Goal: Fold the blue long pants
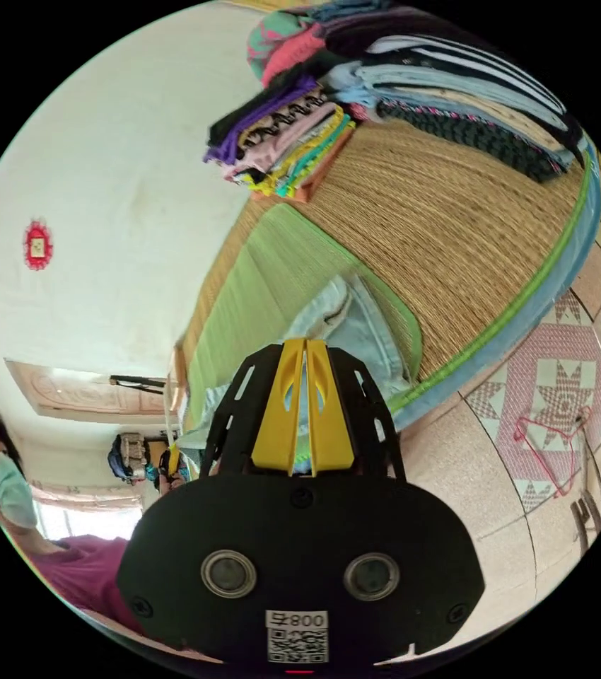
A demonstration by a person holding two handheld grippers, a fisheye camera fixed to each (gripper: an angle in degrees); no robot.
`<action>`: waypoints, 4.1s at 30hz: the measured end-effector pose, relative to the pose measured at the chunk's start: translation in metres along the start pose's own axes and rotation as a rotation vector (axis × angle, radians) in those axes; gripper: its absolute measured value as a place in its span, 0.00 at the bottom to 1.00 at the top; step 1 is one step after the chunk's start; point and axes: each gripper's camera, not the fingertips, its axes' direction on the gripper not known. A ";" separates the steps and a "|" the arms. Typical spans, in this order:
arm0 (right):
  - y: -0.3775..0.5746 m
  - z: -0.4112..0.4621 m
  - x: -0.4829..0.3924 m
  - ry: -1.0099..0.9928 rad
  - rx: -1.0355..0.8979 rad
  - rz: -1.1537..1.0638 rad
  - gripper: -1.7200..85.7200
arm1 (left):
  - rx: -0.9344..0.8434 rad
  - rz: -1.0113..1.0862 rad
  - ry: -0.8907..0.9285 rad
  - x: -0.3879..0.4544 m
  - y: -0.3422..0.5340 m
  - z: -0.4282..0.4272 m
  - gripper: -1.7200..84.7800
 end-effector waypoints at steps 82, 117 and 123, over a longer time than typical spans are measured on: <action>0.419 0.519 -0.537 0.270 -0.934 -1.343 0.03 | 0.194 -0.346 -0.547 -0.319 0.105 -0.383 0.05; 0.174 0.465 -0.397 0.232 -0.631 -0.785 0.02 | 0.138 0.084 -0.893 -0.100 -0.018 -0.243 0.04; 0.170 0.473 -0.385 0.220 -0.639 -0.797 0.02 | -0.034 0.119 -0.752 -0.093 -0.068 -0.176 0.06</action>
